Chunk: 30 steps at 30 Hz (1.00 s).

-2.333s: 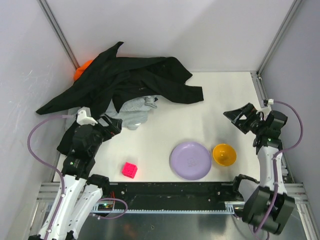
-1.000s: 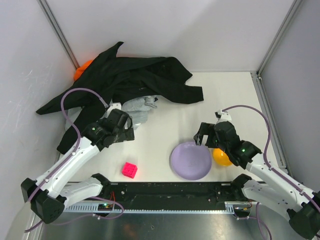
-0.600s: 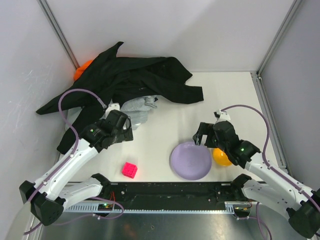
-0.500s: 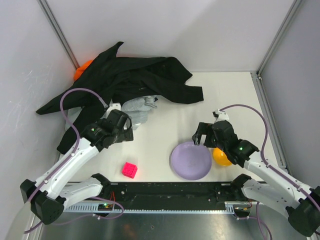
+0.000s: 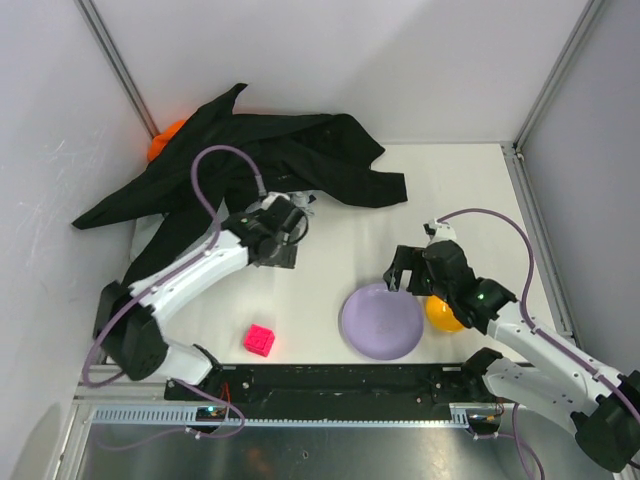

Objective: Pick out a specific cloth from the pile

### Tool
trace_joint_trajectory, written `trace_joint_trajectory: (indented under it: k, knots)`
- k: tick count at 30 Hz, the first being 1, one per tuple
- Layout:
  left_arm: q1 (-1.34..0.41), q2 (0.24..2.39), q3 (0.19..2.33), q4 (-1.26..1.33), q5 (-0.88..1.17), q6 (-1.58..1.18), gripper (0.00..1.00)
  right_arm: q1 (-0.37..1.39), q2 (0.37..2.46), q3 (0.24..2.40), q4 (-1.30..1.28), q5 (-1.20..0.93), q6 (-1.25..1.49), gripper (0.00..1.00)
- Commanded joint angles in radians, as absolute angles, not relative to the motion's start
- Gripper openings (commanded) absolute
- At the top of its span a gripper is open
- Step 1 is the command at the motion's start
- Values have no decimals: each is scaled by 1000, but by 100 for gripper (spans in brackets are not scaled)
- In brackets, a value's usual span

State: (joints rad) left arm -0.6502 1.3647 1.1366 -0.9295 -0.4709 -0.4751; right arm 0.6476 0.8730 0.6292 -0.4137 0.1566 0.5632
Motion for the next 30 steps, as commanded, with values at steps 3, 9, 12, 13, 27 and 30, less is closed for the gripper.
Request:
trace_joint_trajectory:
  k: [3, 9, 12, 13, 27, 30]
  knots:
    - [-785, 1597, 1320, -907, -649, -411, 100, 623, 828, 668, -443, 160, 545, 99]
    - [-823, 1779, 1424, -905, -709, -403, 100, 592, 807, 668, -472, 145, 543, 99]
    - [-823, 1841, 1463, -906, -740, -399, 100, 583, 803, 662, -478, 137, 536, 99]
    - [-823, 1858, 1476, -905, -746, -397, 100, 579, 803, 662, -480, 135, 535, 99]
    - [-663, 2046, 1599, -859, -670, -401, 100, 513, 803, 622, -455, 73, 510, 99]
    - [-633, 2085, 1623, -843, -670, -386, 100, 492, 813, 618, -447, 53, 509, 99]
